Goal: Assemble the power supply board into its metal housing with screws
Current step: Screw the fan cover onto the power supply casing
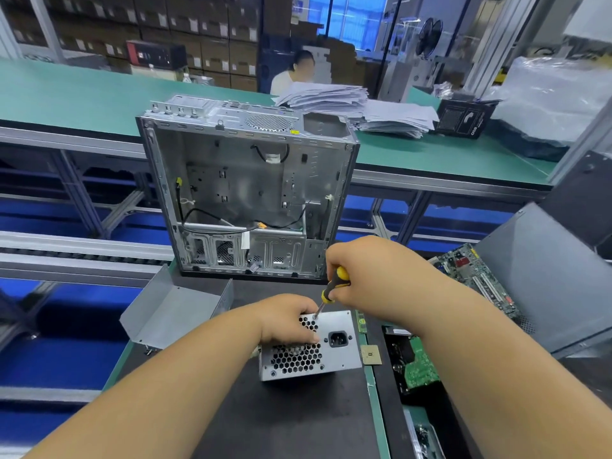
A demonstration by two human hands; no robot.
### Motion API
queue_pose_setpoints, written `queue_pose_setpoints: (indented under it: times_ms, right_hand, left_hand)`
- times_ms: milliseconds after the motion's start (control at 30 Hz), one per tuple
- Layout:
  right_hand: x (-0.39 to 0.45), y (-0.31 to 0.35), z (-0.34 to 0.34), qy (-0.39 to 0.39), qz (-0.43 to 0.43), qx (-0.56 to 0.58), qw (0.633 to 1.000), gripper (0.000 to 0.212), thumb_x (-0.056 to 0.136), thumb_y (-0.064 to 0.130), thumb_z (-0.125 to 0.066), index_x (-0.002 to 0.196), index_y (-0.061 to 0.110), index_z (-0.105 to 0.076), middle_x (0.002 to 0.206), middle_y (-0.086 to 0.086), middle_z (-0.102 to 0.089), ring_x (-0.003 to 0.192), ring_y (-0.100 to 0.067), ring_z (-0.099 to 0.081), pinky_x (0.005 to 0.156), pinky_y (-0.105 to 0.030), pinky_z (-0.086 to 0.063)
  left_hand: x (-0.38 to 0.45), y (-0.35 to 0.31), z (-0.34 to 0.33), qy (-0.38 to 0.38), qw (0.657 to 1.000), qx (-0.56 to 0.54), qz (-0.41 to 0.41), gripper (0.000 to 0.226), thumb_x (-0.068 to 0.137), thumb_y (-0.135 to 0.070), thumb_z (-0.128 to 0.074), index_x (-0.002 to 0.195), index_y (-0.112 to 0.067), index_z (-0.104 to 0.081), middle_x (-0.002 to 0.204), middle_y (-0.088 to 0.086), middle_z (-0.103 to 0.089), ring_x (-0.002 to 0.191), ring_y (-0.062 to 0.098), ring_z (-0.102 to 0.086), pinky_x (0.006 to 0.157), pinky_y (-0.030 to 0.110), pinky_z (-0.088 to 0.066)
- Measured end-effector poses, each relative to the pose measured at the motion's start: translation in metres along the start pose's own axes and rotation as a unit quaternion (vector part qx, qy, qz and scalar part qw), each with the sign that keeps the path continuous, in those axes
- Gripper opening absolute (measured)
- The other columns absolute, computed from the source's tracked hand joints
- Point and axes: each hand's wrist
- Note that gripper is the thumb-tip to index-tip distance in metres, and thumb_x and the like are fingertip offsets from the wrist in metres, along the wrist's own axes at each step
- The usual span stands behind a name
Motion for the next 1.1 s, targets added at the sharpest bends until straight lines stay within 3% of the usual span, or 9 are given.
queue_pose_setpoints:
  times_ms: [167,300,433,633,767,867,967,1033,1100]
  right_hand:
    - [0.015,0.011,-0.002,0.030,-0.050,-0.128,0.990,0.031,0.094,0.045,-0.054,0.076,0.020,-0.051,0.072,0.004,-0.047,0.067,-0.020,-0.050,0.047,-0.026,-0.026]
    - [0.019,0.012,-0.010,-0.010,-0.087,-0.181,0.980,0.047,0.100,0.049,-0.040,0.062,0.022,-0.034,0.064,0.003,-0.039,0.052,-0.016,-0.033,0.044,-0.025,-0.022]
    - [0.019,0.011,-0.016,-0.001,-0.055,-0.151,0.987,0.038,0.101,0.046,-0.042,0.072,0.021,-0.036,0.066,0.005,-0.039,0.055,-0.015,-0.035,0.046,-0.027,-0.024]
    - [0.009,-0.002,-0.004,0.020,0.027,-0.015,0.999,0.010,0.090,0.024,-0.066,0.094,0.027,-0.058,0.092,0.007,-0.047,0.088,-0.016,-0.049,0.069,-0.031,-0.040]
    - [0.015,0.008,-0.007,0.034,-0.019,-0.088,0.995,0.022,0.094,0.040,-0.059,0.086,0.020,-0.050,0.076,0.004,-0.045,0.075,-0.021,-0.048,0.056,-0.030,-0.034]
    - [0.017,0.014,-0.015,-0.013,-0.080,-0.173,0.982,0.042,0.099,0.047,-0.044,0.068,0.019,-0.037,0.063,0.003,-0.037,0.053,-0.017,-0.035,0.046,-0.025,-0.020]
    - [0.014,0.019,-0.019,-0.036,-0.104,-0.180,0.978,0.052,0.101,0.054,-0.031,0.064,0.019,-0.042,0.062,0.003,-0.043,0.051,-0.016,-0.038,0.046,-0.024,-0.022]
    - [0.011,0.019,-0.018,-0.033,-0.082,-0.123,0.988,0.043,0.098,0.055,-0.035,0.076,0.019,-0.046,0.069,0.006,-0.045,0.060,-0.018,-0.045,0.047,-0.026,-0.023]
    - [0.008,0.017,-0.012,-0.018,-0.040,-0.045,0.998,0.020,0.093,0.040,-0.048,0.088,0.022,-0.041,0.079,0.007,-0.044,0.073,-0.021,-0.048,0.051,-0.030,-0.026]
  left_hand:
    - [0.000,0.001,0.000,-0.005,1.000,-0.009,0.000,0.017,0.084,-0.033,-0.073,0.083,-0.035,-0.057,0.086,-0.012,-0.060,0.084,0.012,-0.059,0.073,0.023,-0.046]
    - [0.001,0.001,0.001,-0.005,1.000,-0.014,0.008,0.016,0.084,-0.033,-0.074,0.093,-0.034,-0.060,0.101,-0.005,-0.068,0.095,0.015,-0.064,0.086,0.030,-0.052]
    - [0.002,0.003,0.000,-0.008,1.000,-0.018,0.008,0.015,0.083,-0.033,-0.074,0.087,-0.034,-0.060,0.097,-0.006,-0.068,0.090,0.013,-0.064,0.084,0.029,-0.051]
    - [0.003,0.002,0.001,-0.004,1.000,-0.024,0.004,0.017,0.084,-0.029,-0.074,0.084,-0.033,-0.057,0.095,-0.006,-0.067,0.085,0.011,-0.062,0.075,0.022,-0.048]
    - [0.002,0.001,0.001,-0.005,1.000,-0.015,0.004,0.017,0.085,-0.030,-0.074,0.084,-0.033,-0.057,0.094,-0.006,-0.065,0.087,0.012,-0.061,0.080,0.025,-0.048]
    - [0.002,0.002,0.001,-0.002,1.000,-0.014,0.008,0.016,0.085,-0.031,-0.073,0.095,-0.030,-0.061,0.101,-0.004,-0.067,0.096,0.015,-0.064,0.086,0.028,-0.050]
    - [0.001,0.002,0.002,0.001,1.000,-0.015,0.014,0.030,0.086,-0.034,-0.073,0.111,-0.024,-0.062,0.112,-0.003,-0.066,0.105,0.018,-0.062,0.095,0.033,-0.050]
    - [0.002,0.001,0.003,0.002,1.000,-0.016,0.018,0.042,0.086,-0.035,-0.072,0.124,-0.022,-0.060,0.121,-0.001,-0.065,0.111,0.019,-0.061,0.098,0.034,-0.049]
    - [0.003,0.002,0.003,0.004,1.000,-0.020,0.014,0.042,0.085,-0.033,-0.073,0.124,-0.022,-0.061,0.121,0.002,-0.067,0.111,0.021,-0.063,0.096,0.034,-0.050]
Point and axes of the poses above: each hand's wrist, its own x-axis towards the middle knuckle, its own z-axis out of the back of the hand, y = z × x
